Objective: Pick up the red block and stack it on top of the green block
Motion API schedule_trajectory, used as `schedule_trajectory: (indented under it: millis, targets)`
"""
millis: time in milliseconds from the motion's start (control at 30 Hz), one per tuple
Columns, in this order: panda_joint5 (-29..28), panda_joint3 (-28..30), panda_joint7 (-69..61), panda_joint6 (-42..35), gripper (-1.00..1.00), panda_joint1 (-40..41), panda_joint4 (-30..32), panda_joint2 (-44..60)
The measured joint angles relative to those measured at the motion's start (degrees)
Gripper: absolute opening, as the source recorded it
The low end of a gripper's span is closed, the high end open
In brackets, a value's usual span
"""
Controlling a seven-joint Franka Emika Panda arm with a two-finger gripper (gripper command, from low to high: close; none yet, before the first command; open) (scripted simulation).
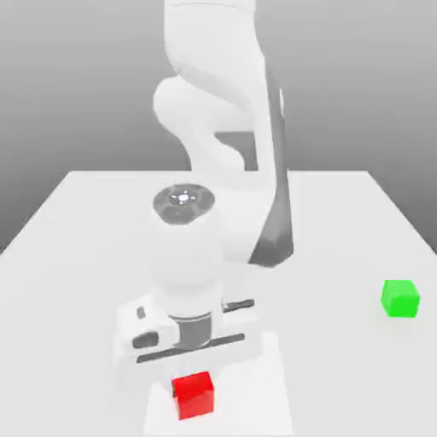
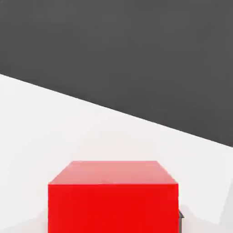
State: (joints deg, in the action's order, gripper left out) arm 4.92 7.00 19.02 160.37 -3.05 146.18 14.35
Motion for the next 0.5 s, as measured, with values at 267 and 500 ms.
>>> schedule_trajectory:
  millis: [267,500]
  targets:
    - [-2.3,-8.5,2.5,-5.9,-1.0,-10.2,3.4,-9.1]
    - [-2.3,-18.1,3.7,-7.7,-1.0,-30.0,6.8,-14.5]
